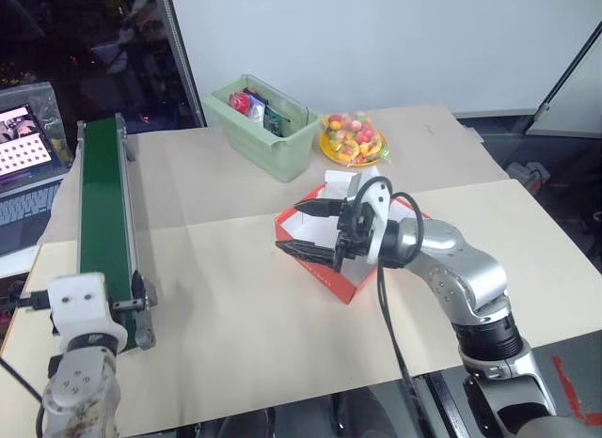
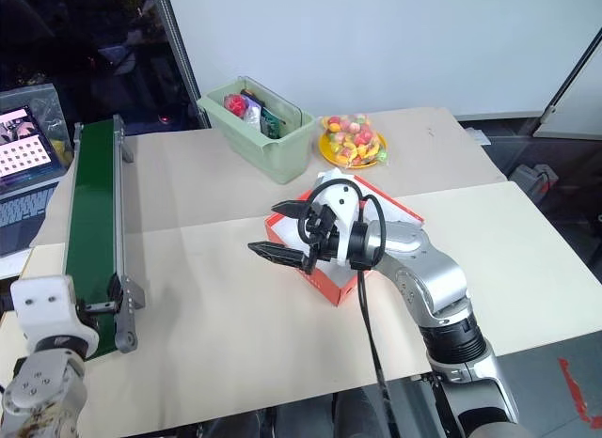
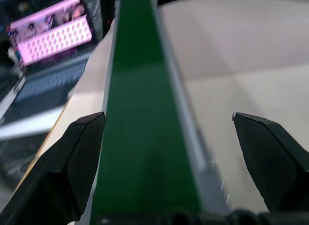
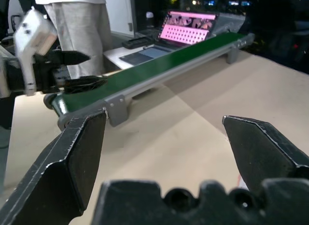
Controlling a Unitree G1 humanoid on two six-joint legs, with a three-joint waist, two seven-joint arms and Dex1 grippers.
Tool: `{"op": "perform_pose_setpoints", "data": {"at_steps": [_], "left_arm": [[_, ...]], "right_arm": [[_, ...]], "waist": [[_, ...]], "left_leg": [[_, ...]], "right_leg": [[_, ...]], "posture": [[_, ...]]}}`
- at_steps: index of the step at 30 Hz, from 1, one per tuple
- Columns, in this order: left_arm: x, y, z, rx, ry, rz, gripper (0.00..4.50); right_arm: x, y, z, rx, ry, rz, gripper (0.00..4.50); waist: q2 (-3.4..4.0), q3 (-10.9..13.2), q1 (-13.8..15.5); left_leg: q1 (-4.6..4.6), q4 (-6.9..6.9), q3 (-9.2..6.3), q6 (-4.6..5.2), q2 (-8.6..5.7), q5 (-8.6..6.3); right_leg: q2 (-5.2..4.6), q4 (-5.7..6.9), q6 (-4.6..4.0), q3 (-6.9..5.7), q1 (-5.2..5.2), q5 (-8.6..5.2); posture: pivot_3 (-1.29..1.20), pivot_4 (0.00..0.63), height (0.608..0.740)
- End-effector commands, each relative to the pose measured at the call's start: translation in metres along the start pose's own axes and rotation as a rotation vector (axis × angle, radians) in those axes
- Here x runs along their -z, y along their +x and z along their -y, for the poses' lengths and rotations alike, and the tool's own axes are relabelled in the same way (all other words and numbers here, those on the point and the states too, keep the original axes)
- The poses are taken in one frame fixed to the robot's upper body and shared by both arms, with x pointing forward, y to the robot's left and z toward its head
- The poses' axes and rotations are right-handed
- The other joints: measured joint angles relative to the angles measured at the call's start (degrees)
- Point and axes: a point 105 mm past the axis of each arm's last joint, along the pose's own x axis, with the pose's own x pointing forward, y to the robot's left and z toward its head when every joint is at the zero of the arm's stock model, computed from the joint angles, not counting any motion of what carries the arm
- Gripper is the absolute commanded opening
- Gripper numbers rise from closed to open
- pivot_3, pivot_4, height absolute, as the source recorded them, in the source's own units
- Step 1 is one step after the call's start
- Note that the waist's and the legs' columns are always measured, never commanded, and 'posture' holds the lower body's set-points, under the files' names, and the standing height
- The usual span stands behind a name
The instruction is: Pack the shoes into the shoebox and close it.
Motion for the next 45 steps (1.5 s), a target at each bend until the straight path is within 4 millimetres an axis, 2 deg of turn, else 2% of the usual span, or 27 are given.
{"op": "perform_pose_setpoints", "data": {"at_steps": [1, 6, 8, 16, 18, 22, 35, 45], "left_arm": [[-0.013, -0.004, 0.009, -0.007, -0.028, 0.077, 4.5], [-0.001, -0.005, 0.019, -0.024, -0.082, 0.052, 4.5], [0.002, -0.003, 0.021, -0.025, -0.084, 0.051, 4.5], [0.006, 0.01, 0.022, -0.026, -0.111, 0.056, 4.5], [0.005, 0.018, 0.026, -0.013, -0.127, 0.064, 4.5], [0.0, 0.023, 0.032, 0.008, -0.138, 0.087, 4.5], [0.005, 0.018, 0.027, -0.028, -0.123, 0.063, 4.5], [0.023, 0.023, 0.017, -0.062, -0.135, 0.003, 4.5]], "right_arm": [[0.0, -0.007, 0.005, 0.039, -0.009, 0.023, 4.49], [0.017, -0.02, 0.01, 0.118, 0.04, -0.013, 4.49], [0.017, -0.025, 0.013, 0.147, 0.051, -0.013, 4.49], [0.023, -0.041, 0.024, 0.223, 0.082, -0.004, 4.49], [0.026, -0.046, 0.019, 0.197, 0.061, 0.001, 4.49], [0.039, -0.053, 0.007, 0.123, 0.012, -0.063, 4.49], [0.047, -0.053, 0.011, 0.174, 0.02, -0.085, 4.49], [0.036, -0.048, 0.015, 0.224, 0.008, -0.054, 4.49]], "waist": [[-0.01, 0.0, 0.14], [-0.03, 0.01, 0.56], [-0.04, 0.02, 0.74], [-0.05, 0.02, 0.86], [-0.05, 0.02, 1.09], [-0.07, 0.03, 1.03], [-0.09, 0.04, 0.98], [-0.09, 0.04, 0.91]], "left_leg": [[0.0, 0.0, 0.01, 0.0, 0.0, 0.0], [-0.04, -0.02, 0.02, -0.01, 0.01, -0.01], [-0.04, -0.01, 0.03, -0.01, 0.02, -0.01], [-0.06, -0.01, 0.04, -0.01, 0.01, -0.02], [-0.06, 0.0, 0.04, -0.01, 0.01, -0.01], [-0.07, 0.02, 0.06, -0.01, -0.03, -0.01], [-0.07, 0.01, 0.06, -0.01, 0.02, -0.01], [-0.06, 0.01, 0.07, -0.01, 0.03, -0.01]], "right_leg": [[-0.01, 0.0, -0.02, 0.01, 0.0, 0.01], [0.01, -0.03, -0.32, 0.01, -0.04, 0.19], [0.02, -0.06, -0.01, 0.01, 0.0, -0.01], [0.02, -0.07, -0.02, 0.01, -0.01, -0.02], [0.02, -0.06, -0.03, 0.0, -0.01, -0.01], [-0.02, -0.11, 0.0, 0.0, 0.03, -0.02], [0.0, -0.2, -0.09, 0.0, 0.06, 0.03], [0.02, -0.21, 0.0, 0.01, 0.06, -0.02]], "posture": [[0.0, 0.15, 0.74], [0.0, 0.15, 0.74], [0.0, 0.15, 0.74], [0.0, 0.15, 0.74], [0.0, 0.15, 0.74], [0.0, 0.15, 0.74], [0.0, 0.15, 0.74], [0.0, 0.15, 0.74]]}}
